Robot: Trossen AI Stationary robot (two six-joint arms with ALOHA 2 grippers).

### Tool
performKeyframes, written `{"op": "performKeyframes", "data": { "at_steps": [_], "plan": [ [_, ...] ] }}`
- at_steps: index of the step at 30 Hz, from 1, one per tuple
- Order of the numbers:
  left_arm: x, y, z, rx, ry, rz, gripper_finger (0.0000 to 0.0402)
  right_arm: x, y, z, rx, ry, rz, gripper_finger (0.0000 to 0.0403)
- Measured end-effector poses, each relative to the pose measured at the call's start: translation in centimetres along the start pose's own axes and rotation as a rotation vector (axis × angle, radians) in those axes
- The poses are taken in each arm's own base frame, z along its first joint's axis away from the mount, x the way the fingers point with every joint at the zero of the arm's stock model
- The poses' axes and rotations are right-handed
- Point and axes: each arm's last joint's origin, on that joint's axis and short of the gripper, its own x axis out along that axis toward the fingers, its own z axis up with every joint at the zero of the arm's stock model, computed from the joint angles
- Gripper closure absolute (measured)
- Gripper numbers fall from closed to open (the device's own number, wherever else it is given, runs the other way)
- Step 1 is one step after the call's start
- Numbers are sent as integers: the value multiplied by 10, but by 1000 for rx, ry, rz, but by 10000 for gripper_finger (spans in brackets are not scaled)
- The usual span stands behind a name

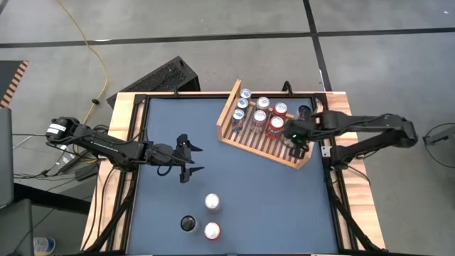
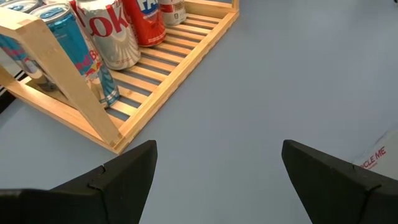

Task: Place canned beverage on shelf
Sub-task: Put the top white and pink soda can aligned with the other white and pink soda can on the shelf

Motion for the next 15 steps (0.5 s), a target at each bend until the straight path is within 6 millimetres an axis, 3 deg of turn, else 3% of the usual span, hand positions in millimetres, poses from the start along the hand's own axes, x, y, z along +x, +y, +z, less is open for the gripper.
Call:
{"op": "performKeyframes", "data": {
  "at_steps": [5,15],
  "plan": [
    [0,0,0,0,1,0,68,13,11,7,-37,66,-7,397],
    [0,0,-2,1,23,1,68,27,4,11,-9,148,-80,402]
  ]
}}
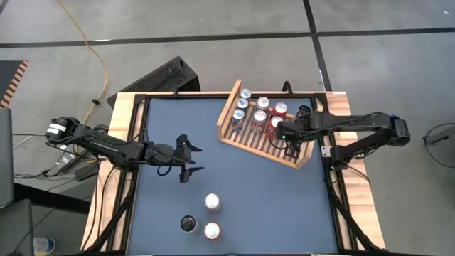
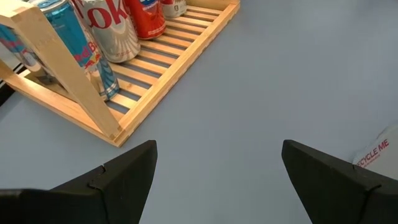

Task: Place canned beverage on shelf
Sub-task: Put the top white and pink soda can aligned with the other white and pink soda can on the shelf

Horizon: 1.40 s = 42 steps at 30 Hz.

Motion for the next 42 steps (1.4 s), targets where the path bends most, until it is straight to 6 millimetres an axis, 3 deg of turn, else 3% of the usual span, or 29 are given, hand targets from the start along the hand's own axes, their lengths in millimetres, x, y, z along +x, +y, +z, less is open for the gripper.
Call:
{"op": "performKeyframes", "data": {
  "at_steps": [25,33,42],
  "plan": [
    [0,0,0,1,3,1,68,5,-14,1,53,28,-51,403],
    [0,0,0,0,1,0,68,-3,4,3,-23,-51,27,403],
    [0,0,0,-1,-1,0,68,17,6,-7,-20,61,-8,403]
  ]
}}
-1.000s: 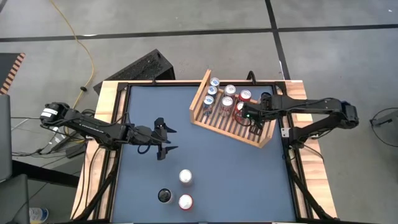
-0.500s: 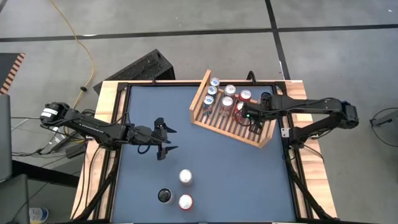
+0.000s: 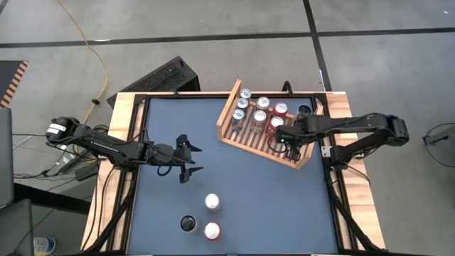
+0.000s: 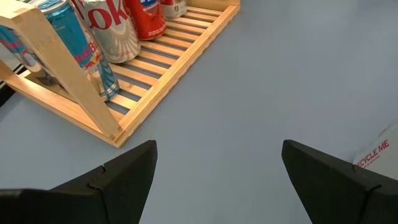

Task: Place canned beverage on shelf
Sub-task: Put the top white and pink soda can aligned with the other white and pink soda can on the shelf, then move the white and pink soda can to the center of the table

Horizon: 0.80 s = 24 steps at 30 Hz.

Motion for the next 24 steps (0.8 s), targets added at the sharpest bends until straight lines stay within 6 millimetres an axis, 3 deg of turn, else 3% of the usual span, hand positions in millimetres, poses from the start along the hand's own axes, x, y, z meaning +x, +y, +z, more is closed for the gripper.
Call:
{"op": "performKeyframes", "data": {
  "at_steps": [16,19,24],
  "plan": [
    [0,0,1,-7,-11,-5,68,4,-1,-2,21,6,-34,403],
    [0,-1,4,-5,-19,-35,68,-5,4,1,23,-25,0,403],
    [-3,-5,23,-11,-64,-161,68,-37,15,8,13,-146,58,403]
  ]
}}
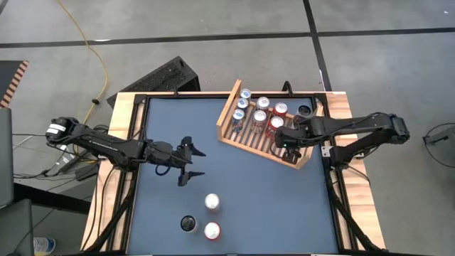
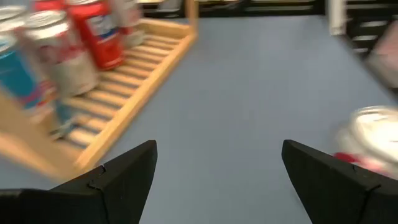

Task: Place canned beverage on shelf
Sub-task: Move the white and pink soda can to the center of the table

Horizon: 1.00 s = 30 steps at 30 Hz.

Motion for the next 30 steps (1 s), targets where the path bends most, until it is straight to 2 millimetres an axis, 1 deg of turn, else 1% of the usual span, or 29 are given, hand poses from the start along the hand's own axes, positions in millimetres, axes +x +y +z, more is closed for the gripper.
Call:
{"op": "performKeyframes", "data": {
  "at_steps": [3,5,7,9,11,14,16,18,22,25,28,30],
  "plan": [
    [-1,-5,12,-7,32,-136,68,-23,10,7,-12,-87,69,403],
    [-4,-10,20,-39,129,-239,68,-39,20,11,-16,-156,160,400],
    [-12,-18,34,-79,266,-298,68,-55,30,13,-30,-210,255,388],
    [-24,-31,53,-65,356,-316,68,-67,39,12,-38,-256,301,367],
    [-37,-50,74,0,388,-305,68,-74,49,10,-48,-301,333,341],
    [-58,-76,105,85,328,-290,68,-81,61,7,-43,-356,347,295],
    [-72,-88,116,92,295,-283,68,-86,68,4,-26,-386,361,262],
    [-82,-98,119,59,272,-258,68,-88,76,3,-17,-399,390,229],
    [-93,-119,108,1,295,-219,68,-89,96,-1,-28,-397,428,177],
    [-87,-134,100,4,293,-149,68,-85,109,-1,-51,-383,429,161],
    [-73,-146,93,14,294,-59,68,-76,121,2,-67,-356,411,160],
    [-64,-155,90,10,317,-42,68,-69,127,5,-72,-337,396,162]
  ]
}}
